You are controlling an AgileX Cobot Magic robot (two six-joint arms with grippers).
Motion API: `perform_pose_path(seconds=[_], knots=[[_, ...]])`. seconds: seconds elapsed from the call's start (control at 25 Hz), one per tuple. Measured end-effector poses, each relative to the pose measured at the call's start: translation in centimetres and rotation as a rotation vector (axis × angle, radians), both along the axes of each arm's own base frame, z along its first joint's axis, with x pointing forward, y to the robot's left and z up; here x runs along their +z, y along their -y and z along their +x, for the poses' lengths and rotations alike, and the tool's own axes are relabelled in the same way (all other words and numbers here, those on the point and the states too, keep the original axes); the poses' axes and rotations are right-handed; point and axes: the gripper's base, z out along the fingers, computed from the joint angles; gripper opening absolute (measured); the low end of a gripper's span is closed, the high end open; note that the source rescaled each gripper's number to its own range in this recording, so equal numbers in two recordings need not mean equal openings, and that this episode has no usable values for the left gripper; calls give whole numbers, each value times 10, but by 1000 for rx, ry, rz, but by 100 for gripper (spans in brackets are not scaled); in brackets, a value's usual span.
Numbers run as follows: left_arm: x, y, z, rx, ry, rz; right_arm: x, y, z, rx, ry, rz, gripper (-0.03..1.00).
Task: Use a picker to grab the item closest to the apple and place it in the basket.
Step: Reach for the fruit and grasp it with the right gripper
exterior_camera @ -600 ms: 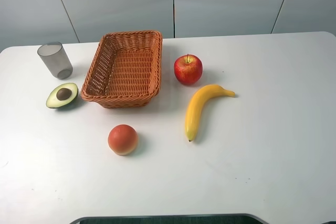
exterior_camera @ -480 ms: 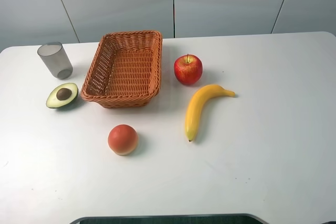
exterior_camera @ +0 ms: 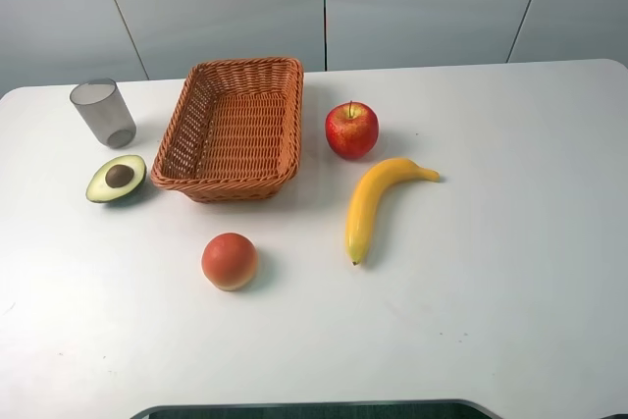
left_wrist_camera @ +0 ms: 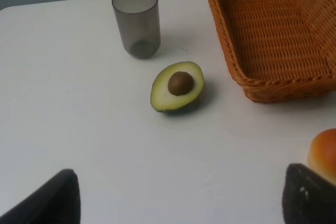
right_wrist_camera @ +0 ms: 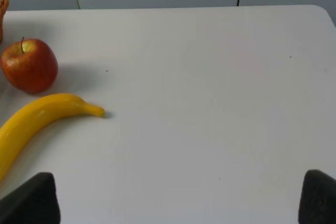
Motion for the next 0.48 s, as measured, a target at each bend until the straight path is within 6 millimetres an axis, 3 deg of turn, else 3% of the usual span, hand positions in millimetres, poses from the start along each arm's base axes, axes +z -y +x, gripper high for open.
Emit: perform_pose_path(seconds=[0.48], knots=[[0, 0, 0, 0, 0, 0, 0, 0, 0, 0, 0, 0, 100]])
